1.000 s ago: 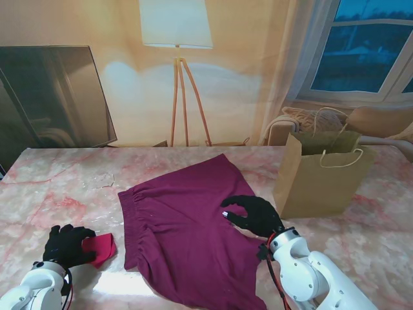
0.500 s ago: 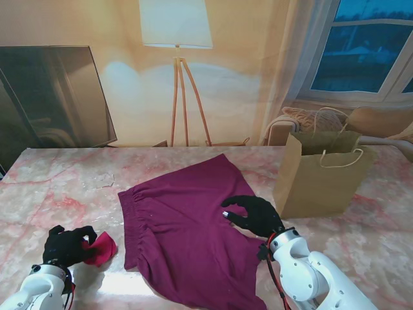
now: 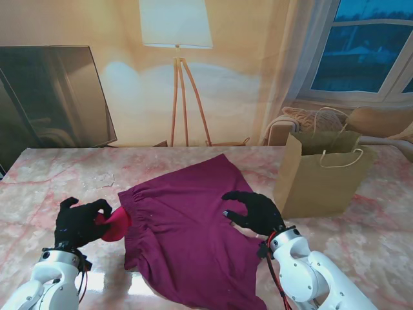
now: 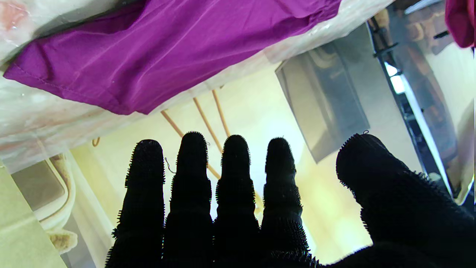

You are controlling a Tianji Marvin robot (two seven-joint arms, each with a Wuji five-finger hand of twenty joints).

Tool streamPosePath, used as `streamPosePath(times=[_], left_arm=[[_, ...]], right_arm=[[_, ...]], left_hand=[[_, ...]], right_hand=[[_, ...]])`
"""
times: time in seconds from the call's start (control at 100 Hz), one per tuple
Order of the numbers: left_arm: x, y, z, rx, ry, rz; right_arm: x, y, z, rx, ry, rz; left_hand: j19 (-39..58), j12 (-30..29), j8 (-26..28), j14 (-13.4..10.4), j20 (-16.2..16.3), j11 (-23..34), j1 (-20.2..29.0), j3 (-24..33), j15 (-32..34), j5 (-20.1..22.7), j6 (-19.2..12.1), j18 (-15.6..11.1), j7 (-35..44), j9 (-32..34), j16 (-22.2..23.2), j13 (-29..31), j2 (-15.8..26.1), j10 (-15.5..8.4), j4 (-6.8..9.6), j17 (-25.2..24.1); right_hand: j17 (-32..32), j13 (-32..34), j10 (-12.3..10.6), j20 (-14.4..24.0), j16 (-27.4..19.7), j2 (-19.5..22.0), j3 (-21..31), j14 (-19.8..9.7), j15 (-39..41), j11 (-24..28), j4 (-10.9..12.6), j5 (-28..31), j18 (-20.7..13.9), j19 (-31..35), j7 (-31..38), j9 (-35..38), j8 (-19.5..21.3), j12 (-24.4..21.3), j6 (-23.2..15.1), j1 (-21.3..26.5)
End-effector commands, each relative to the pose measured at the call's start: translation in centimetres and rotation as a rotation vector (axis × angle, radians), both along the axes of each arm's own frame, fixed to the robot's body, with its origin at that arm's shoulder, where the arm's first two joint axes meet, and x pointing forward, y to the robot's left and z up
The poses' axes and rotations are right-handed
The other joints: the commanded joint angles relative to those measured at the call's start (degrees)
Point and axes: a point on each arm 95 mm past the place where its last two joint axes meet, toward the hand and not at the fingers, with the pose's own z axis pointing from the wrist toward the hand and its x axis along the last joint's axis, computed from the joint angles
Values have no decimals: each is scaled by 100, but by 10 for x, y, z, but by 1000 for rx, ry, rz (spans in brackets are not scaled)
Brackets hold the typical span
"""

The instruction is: Fold the socks and the shorts into the kraft paper bag

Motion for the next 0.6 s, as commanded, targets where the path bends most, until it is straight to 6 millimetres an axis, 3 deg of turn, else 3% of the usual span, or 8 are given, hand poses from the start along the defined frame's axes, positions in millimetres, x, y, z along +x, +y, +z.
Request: streamPosePath(times=[0.0, 0.28, 0.59], left_arm=[[11, -17, 18, -21, -44, -41], [38, -65, 28, -82, -75, -123], [67, -114, 28, -121, -59, -227]], right_arm=[[-3, 6, 4, 7, -9, 8], [-6, 10, 13, 22, -41, 19], [-10, 19, 19, 47, -76, 43]], left_hand=[[-44, 142, 141, -15, -80, 22, 148, 320, 92, 163, -182, 65, 253, 214, 112, 53, -15, -169, -165, -41], [-10, 202, 171, 18, -87, 11, 161, 319, 184, 168, -172, 85, 243, 190, 249, 22, -6, -161, -156, -59], [24, 239, 192, 21, -67, 13, 158, 334, 185, 169, -183, 161, 244, 192, 294, 27, -19, -175, -150, -65]], right_hand=[[35, 29, 57, 143, 116, -183, 144, 10, 15, 68, 230, -273, -170, 186, -117, -132, -73, 90, 99, -139], [59, 23, 34, 145, 137, -536, 379, 47, 35, 165, 157, -428, -160, 201, -158, -272, -148, 137, 188, -178], [202, 8, 26, 163, 149, -1269, 562, 138, 15, 253, -1, -667, -155, 199, -216, -466, -265, 178, 326, -21]])
